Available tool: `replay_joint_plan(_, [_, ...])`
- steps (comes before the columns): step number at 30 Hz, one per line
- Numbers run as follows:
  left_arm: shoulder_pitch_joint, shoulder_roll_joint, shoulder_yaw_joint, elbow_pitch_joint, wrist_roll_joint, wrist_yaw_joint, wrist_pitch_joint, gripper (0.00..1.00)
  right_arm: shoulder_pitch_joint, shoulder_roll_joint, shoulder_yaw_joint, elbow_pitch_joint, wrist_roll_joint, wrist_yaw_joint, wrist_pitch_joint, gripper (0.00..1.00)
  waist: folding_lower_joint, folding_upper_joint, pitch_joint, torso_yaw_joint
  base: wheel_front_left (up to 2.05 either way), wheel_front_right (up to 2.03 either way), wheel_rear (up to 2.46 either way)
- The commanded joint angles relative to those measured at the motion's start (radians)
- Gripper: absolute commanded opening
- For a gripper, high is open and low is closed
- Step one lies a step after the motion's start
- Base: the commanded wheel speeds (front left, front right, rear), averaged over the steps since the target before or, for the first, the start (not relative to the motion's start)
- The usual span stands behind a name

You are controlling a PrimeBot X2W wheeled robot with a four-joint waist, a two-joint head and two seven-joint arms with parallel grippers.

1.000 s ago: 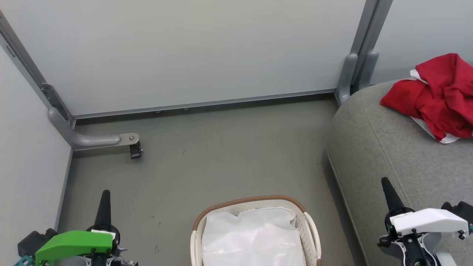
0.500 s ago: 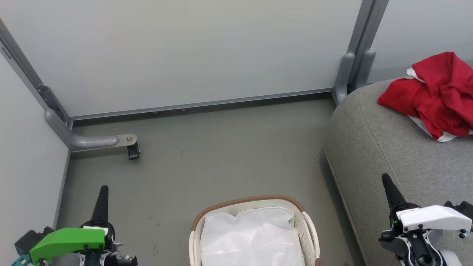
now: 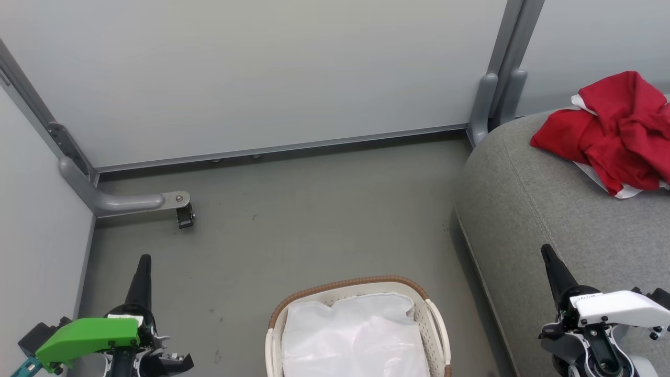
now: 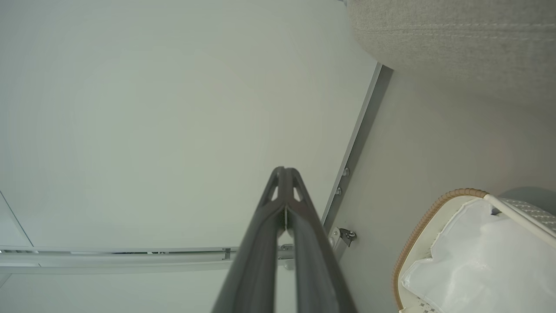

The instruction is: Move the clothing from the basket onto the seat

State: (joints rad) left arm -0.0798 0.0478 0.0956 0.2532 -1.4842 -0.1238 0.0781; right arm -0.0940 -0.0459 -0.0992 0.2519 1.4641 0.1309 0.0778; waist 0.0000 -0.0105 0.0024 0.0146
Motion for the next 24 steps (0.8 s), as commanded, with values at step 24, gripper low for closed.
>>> replay_joint_plan(24, [-0.035, 0.004, 0.021, -0.009, -0.13, -0.01, 0.04, 0.0, -0.019, -0.007, -0.017, -0.009, 0.151, 0.0, 0.04, 0.0, 0.0, 0.0105, 0.001, -0.015, 0.0, 0.0, 0.0])
